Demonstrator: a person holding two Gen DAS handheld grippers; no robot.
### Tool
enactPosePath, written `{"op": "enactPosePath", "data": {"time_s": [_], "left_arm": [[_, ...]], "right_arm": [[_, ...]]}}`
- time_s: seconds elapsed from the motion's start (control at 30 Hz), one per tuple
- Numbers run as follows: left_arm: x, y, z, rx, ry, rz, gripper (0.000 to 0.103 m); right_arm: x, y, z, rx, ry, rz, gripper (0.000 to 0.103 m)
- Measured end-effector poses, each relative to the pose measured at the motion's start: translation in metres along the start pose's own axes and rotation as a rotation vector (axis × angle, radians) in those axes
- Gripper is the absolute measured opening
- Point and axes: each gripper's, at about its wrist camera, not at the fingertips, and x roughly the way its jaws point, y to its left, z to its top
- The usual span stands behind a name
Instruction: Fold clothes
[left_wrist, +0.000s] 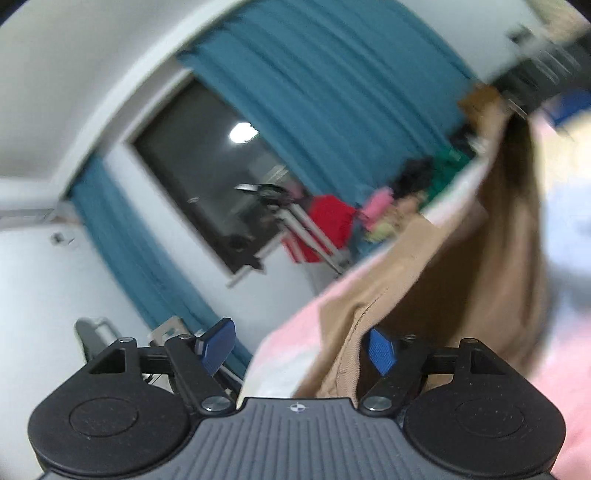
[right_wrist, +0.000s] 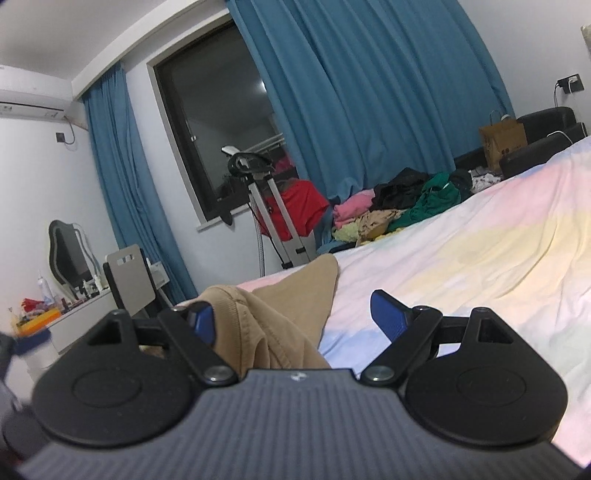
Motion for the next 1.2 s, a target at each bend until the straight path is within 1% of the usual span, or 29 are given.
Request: {"op": "enactPosePath", "data": {"time_s": [0.07,0.1,0.27,0.3,0.4,0.47,0.53,0.6,0.67,0.7,0.73,0.77,0.83,0.9,0.93,1.0,1.1,1.17,1.2], "left_arm": [[-0.002,-0.017,-0.006,0.114,0.017,-0.014,0.077],[-0.001,-0.024,-0.009,0.154,0.018,-0.012,0.076],[0.008,-0.058,-0.025,0.32,0.01,0.015,0.077],[0.012,-0.06,-0.025,0.327,0.019,0.03,0.077],[0.023,-0.059,-0.025,0.303,0.057,0.103,0.079],[0.021,-0.052,-0.024,0.265,0.083,0.167,0.081],[0.02,-0.033,-0.018,0.153,0.103,0.212,0.081],[0.017,-0.011,-0.009,0.025,0.117,0.247,0.081],[0.002,0.018,0.006,-0.132,0.116,0.261,0.081],[-0.007,0.031,0.01,-0.201,0.106,0.266,0.082],[-0.015,0.041,0.013,-0.249,0.08,0.287,0.082],[-0.025,0.046,0.017,-0.269,0.046,0.315,0.082],[-0.041,0.053,0.018,-0.282,-0.04,0.362,0.084],[-0.06,0.058,0.02,-0.304,-0.1,0.378,0.085],[-0.069,0.06,0.021,-0.316,-0.128,0.384,0.086],[-0.08,0.063,0.027,-0.318,-0.153,0.381,0.087],[-0.086,0.066,0.029,-0.321,-0.17,0.383,0.087],[-0.086,0.074,0.029,-0.344,-0.164,0.386,0.087],[-0.084,0.079,0.029,-0.363,-0.156,0.381,0.087]], "right_arm": [[-0.001,0.0,0.0,0.003,-0.002,0.001,0.085],[-0.002,0.0,0.0,0.004,-0.003,0.002,0.085],[-0.005,0.002,0.001,0.012,-0.016,0.006,0.085],[-0.006,0.002,0.001,0.012,-0.019,0.007,0.085],[-0.007,0.0,0.001,0.022,-0.023,0.005,0.085],[-0.006,-0.001,0.001,0.032,-0.016,0.0,0.085],[-0.004,-0.002,0.0,0.042,0.003,-0.006,0.085],[0.001,-0.003,-0.002,0.05,0.043,-0.016,0.085],[0.01,-0.003,-0.007,0.041,0.122,-0.046,0.085],[0.015,-0.003,-0.01,0.031,0.166,-0.066,0.085],[0.021,-0.004,-0.014,0.025,0.214,-0.077,0.085],[0.027,-0.005,-0.019,0.024,0.27,-0.083,0.085],[0.037,-0.006,-0.029,0.034,0.376,-0.066,0.085],[0.043,0.001,-0.038,0.017,0.46,-0.028,0.085],[0.046,0.007,-0.043,-0.016,0.496,-0.012,0.085],[0.048,0.022,-0.053,-0.119,0.562,0.014,0.085],[0.043,0.047,-0.062,-0.293,0.622,0.026,0.085],[0.036,0.056,-0.064,-0.409,0.627,0.005,0.085],[0.031,0.058,-0.064,-0.441,0.616,0.003,0.085]]}}
